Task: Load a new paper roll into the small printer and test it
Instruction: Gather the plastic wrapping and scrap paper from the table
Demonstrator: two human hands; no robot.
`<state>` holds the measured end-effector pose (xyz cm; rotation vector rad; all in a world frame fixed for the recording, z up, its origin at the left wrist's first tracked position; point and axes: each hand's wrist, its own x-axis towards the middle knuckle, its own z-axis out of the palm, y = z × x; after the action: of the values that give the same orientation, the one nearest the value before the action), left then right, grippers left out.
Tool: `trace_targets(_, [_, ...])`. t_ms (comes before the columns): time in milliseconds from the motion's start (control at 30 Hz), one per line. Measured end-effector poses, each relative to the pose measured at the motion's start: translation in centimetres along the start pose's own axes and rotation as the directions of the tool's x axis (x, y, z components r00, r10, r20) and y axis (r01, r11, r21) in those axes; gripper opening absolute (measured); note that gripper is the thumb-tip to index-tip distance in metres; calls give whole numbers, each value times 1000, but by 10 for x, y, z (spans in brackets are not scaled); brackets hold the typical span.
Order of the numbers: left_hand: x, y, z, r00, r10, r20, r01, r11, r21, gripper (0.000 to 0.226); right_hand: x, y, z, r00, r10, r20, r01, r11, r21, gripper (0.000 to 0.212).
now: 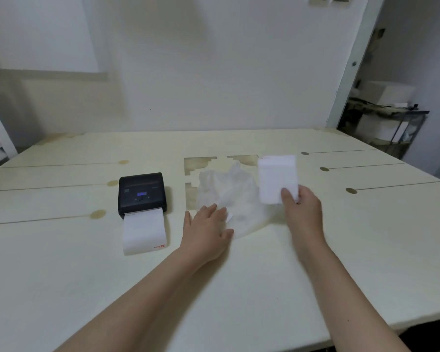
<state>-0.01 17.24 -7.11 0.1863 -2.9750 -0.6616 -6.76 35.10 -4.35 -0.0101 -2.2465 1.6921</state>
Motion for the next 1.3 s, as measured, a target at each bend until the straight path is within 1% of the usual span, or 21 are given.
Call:
trace_targets(67, [-4,1,-1,1000,8,6,-8,1000,-2,65,0,12,6,997,32,72,-15,974,-226,28])
trace_targets(100, [-5,1,-1,1000,9,4,-9,1000,-30,71,-1,16,7,995,66,77,-36,938,-345,31])
trace_targets(133, [-7,1,-1,1000,10,-8,-11,997,-70,76,-3,19,8,991,101,86,-55,903,-427,32])
trace_targets(200, [-8,1,-3,998,10,-61,-19,987,-157,82,-7,22,9,979,140,148,-44,854,-519,32])
trace_targets(267, [-9,4,-8,994,-7,-111,-21,969,-246,86,-12,19,9,966,141,216,5,828,-561,29])
trace_targets(333, [-9,6,-12,992,-33,-121,-4,955,-296,86,-18,11,7,960,140,243,7,855,-518,22])
trace_targets(400, [-11,8,-12,991,-49,-126,10,957,-291,87,-22,6,3,951,129,282,12,893,-449,22])
trace_targets(500, [-15,14,-6,979,-67,-194,1,947,-321,88,-32,2,-7,938,120,326,3,936,-352,35])
trace_targets(567, [-17,21,-3,957,-126,-260,26,934,-357,92,-38,5,-17,941,111,318,-27,966,-255,46])
trace_targets(633, [-20,31,-3,946,-186,-265,59,903,-425,99,-45,6,-37,943,110,313,-63,986,-155,55])
trace_targets(667, [-21,39,-4,952,-185,-243,53,884,-465,103,-48,7,-49,942,99,321,-65,991,-114,55])
trace_targets(733, [-24,58,-2,970,-135,-203,3,840,-542,107,-56,10,-80,939,77,337,-58,996,-64,49])
trace_targets(800, [-31,84,1,978,-81,-192,-54,793,-607,105,-63,13,-114,944,80,320,-65,996,-57,42])
trace_targets(833, [-36,98,5,977,-50,-210,-92,782,-616,99,-66,16,-131,954,89,287,-70,995,-75,40])
trace_targets(867, [-42,113,10,973,-6,-231,-139,784,-605,86,-70,19,-147,966,101,237,-80,992,-96,39])
trace_targets(967, [-62,159,34,951,189,-244,-296,785,-544,43,-78,34,-193,985,151,81,-140,982,-125,38])
trace_targets(1033, [-79,188,53,930,304,-207,-368,772,-518,31,-85,46,-220,984,178,7,-176,974,-140,35])
trace_targets(1100, [-94,213,72,900,395,-185,-433,765,-476,27,-92,59,-245,980,199,-31,-201,967,-155,29])
trace_targets(1233, [-119,240,110,826,529,-195,-561,736,-380,26,-101,102,-276,950,302,-84,-309,948,-83,29])
trace_targets(1300, [-130,244,133,776,609,-165,-626,711,-320,26,-105,130,-282,930,347,-123,-356,933,-57,19])
